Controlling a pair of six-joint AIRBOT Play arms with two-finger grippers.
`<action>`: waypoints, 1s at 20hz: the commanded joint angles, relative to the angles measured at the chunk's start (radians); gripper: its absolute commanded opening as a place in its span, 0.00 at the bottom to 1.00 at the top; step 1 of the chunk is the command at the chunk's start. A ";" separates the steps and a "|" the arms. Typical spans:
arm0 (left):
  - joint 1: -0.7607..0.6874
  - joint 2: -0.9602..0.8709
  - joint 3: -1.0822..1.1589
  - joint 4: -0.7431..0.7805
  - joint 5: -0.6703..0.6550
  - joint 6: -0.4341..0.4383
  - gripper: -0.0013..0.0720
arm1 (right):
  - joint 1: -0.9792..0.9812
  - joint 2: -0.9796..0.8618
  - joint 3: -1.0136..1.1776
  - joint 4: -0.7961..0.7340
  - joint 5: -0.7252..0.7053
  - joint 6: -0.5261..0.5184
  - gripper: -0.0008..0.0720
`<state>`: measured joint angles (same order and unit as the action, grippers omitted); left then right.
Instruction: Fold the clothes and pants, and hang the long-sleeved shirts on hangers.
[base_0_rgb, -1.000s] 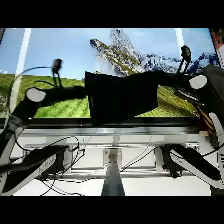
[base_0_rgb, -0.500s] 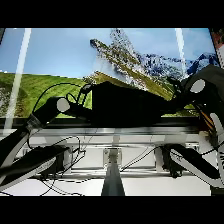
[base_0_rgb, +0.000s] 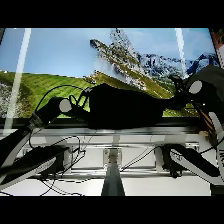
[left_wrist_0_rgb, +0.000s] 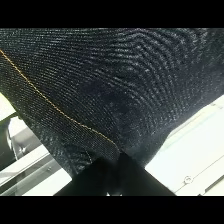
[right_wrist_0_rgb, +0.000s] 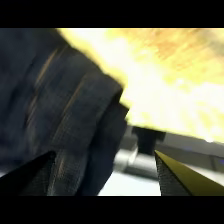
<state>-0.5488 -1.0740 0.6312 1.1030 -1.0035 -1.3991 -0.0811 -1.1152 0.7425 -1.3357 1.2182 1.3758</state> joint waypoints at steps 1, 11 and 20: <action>0.000 -0.029 -0.001 0.004 0.016 0.000 0.73 | 0.000 -0.082 0.000 0.013 -0.048 0.094 0.97; 0.000 -0.127 0.000 0.004 0.016 0.000 0.90 | 0.001 -0.173 0.045 0.062 -0.058 0.043 0.26; 0.000 -0.127 0.000 -0.080 0.195 0.000 0.90 | -0.024 -0.212 0.211 0.043 0.001 0.047 0.77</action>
<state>-0.5488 -1.2007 0.6308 1.0641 -0.8749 -1.4014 -0.0887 -1.3079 0.9237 -1.3075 1.1812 1.4216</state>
